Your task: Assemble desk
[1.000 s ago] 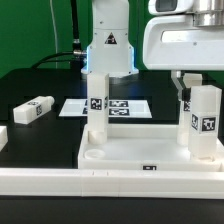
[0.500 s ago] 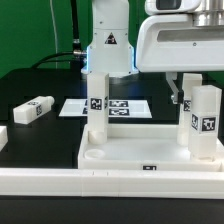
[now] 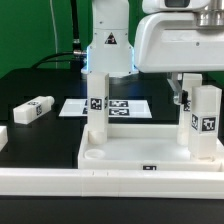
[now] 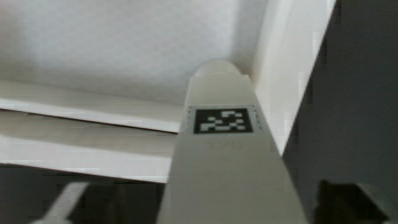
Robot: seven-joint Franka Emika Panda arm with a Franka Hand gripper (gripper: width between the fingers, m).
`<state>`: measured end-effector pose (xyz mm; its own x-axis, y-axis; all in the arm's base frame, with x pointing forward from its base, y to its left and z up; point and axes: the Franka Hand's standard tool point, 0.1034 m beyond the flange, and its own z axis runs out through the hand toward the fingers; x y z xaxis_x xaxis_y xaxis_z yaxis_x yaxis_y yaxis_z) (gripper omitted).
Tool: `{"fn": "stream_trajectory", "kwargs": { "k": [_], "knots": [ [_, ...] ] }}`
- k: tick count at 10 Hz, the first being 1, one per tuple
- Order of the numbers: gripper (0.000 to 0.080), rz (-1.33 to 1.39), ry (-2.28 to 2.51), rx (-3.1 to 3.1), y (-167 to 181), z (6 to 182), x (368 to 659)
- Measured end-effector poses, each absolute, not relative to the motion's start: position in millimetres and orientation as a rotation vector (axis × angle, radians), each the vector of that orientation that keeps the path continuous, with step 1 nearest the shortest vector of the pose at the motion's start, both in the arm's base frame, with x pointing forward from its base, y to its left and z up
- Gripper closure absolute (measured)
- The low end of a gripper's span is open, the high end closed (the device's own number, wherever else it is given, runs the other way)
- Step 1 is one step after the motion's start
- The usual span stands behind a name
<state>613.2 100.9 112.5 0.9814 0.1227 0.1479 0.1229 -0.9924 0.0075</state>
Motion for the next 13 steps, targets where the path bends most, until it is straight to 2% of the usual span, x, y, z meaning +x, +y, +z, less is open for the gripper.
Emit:
{"fn": "stream_trajectory", "kwargs": {
  "k": [1, 2, 5, 13],
  "knots": [
    [0.0424, -0.233, -0.193, -3.125, 100.8, 112.5, 613.3],
    [0.0510, -0.233, -0.186, -3.126, 100.6, 112.3, 613.2],
    [0.0510, -0.232, -0.142, -3.126, 100.4, 112.3, 613.3],
    [0.0509, -0.183, 1.226, -2.785, 102.0, 110.3, 611.6]
  ]
}}
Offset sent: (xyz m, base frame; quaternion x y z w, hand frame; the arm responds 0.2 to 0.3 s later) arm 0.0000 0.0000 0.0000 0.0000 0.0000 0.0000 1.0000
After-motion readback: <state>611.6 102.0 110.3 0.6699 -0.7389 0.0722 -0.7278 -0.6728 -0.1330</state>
